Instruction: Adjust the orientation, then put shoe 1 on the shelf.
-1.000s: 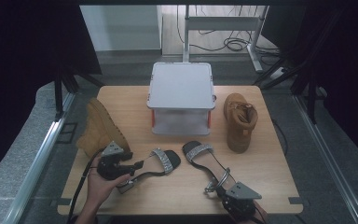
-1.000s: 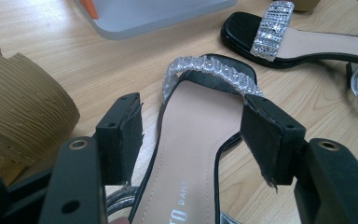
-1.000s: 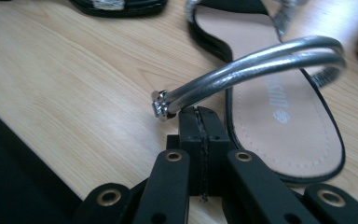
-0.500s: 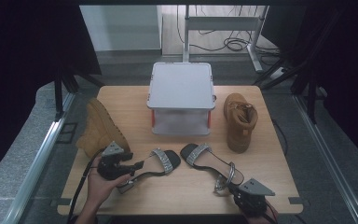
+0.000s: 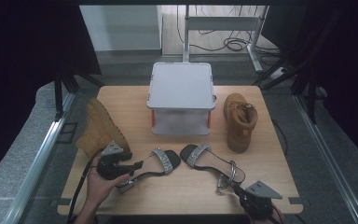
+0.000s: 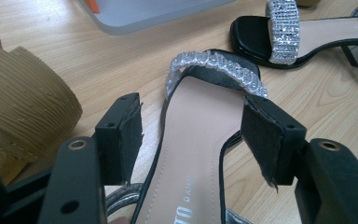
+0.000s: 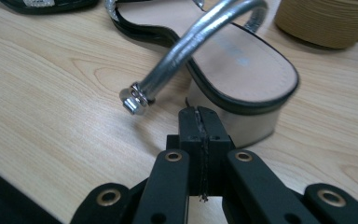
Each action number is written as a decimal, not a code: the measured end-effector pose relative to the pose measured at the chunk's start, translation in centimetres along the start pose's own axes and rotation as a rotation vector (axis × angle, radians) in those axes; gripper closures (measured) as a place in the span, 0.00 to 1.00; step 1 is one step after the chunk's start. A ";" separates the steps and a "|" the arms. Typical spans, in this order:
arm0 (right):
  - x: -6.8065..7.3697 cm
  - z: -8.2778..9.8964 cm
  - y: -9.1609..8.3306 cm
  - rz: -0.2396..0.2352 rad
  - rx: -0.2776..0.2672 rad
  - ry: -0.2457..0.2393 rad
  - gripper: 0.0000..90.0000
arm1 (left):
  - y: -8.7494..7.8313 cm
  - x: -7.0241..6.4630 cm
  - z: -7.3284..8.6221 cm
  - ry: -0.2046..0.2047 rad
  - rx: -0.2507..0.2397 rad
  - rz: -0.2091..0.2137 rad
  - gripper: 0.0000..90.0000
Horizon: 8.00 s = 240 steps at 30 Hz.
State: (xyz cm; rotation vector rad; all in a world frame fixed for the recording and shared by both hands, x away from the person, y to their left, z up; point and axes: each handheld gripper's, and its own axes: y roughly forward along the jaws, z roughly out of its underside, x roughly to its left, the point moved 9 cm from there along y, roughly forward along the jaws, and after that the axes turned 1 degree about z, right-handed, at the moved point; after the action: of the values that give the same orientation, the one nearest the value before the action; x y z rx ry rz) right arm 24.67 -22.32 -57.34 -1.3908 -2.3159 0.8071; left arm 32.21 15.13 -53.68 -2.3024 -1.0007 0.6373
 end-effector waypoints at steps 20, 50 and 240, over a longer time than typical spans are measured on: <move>-0.2 -5.3 -1.1 -0.019 -0.120 0.003 0.81 | -0.1 0.0 0.2 0.006 0.026 -0.033 0.42; 3.4 -9.6 2.6 -0.094 -0.083 -0.086 0.54 | 2.3 -0.2 2.8 0.126 0.295 -0.065 0.39; -1.0 -12.6 10.2 -0.090 0.260 0.165 0.46 | 5.6 0.6 -4.8 -0.144 0.185 -0.129 0.47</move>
State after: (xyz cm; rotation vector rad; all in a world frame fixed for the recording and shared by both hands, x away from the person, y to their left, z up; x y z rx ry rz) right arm 39.05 -15.66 -53.62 -1.1863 -2.0499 0.8933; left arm 38.36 10.99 -53.86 -2.0380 -1.0976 0.8157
